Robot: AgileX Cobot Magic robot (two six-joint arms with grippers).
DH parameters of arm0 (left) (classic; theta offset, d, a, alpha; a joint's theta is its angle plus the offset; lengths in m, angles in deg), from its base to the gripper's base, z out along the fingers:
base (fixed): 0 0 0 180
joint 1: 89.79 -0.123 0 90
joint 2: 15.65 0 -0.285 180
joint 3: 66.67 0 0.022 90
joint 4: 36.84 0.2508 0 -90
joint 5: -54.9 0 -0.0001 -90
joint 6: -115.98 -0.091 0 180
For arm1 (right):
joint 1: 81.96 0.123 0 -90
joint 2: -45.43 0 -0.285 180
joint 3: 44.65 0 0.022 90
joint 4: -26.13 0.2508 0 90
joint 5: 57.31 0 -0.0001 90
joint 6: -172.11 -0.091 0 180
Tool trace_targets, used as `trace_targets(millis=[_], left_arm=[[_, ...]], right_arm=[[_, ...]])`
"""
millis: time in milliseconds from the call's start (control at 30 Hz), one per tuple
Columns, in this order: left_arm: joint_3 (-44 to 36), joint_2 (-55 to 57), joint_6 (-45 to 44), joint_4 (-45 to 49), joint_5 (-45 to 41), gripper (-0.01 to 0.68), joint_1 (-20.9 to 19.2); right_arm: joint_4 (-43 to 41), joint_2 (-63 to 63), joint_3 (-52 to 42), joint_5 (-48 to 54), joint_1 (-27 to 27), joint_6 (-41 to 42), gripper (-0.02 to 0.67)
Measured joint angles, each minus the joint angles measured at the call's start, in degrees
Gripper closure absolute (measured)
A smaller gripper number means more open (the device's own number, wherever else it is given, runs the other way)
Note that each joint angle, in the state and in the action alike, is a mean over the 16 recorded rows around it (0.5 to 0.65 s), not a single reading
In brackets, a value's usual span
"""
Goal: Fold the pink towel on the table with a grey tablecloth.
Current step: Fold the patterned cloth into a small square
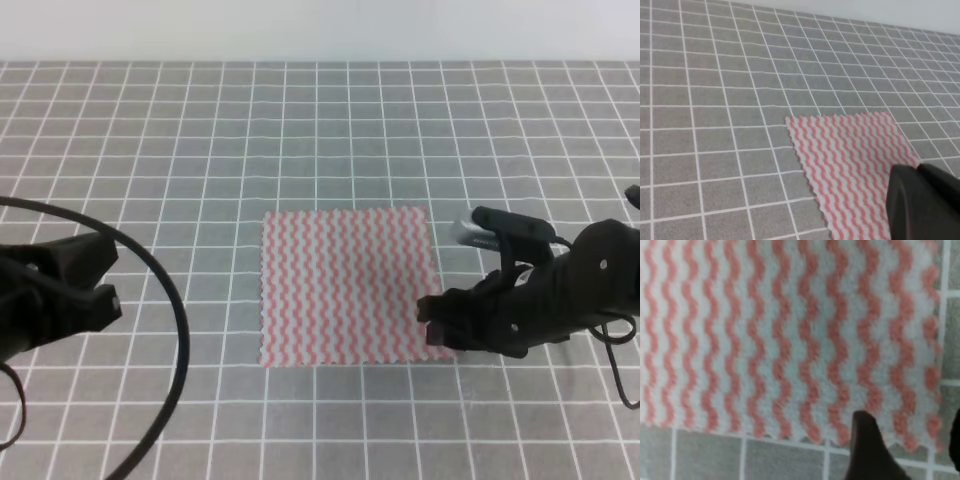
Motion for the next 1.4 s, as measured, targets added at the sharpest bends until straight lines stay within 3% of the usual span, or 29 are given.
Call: trace_targets(millis=[533, 1033, 1400], left_arm=[[0.00, -0.02, 0.01, 0.08, -0.21, 0.675, 0.01], [0.00, -0.05, -0.42, 0.20, -0.06, 0.675, 0.01], [0.00, -0.02, -0.68, 0.14, -0.19, 0.675, 0.01]], right_arm=[[-0.67, 3.38, 1.74, 1.79, -0.01, 0.01, 0.343], [-0.52, 4.38, 4.46, 3.69, -0.03, 0.01, 0.516], [-1.54, 4.33, 5.83, 5.49, -0.04, 0.06, 0.581]])
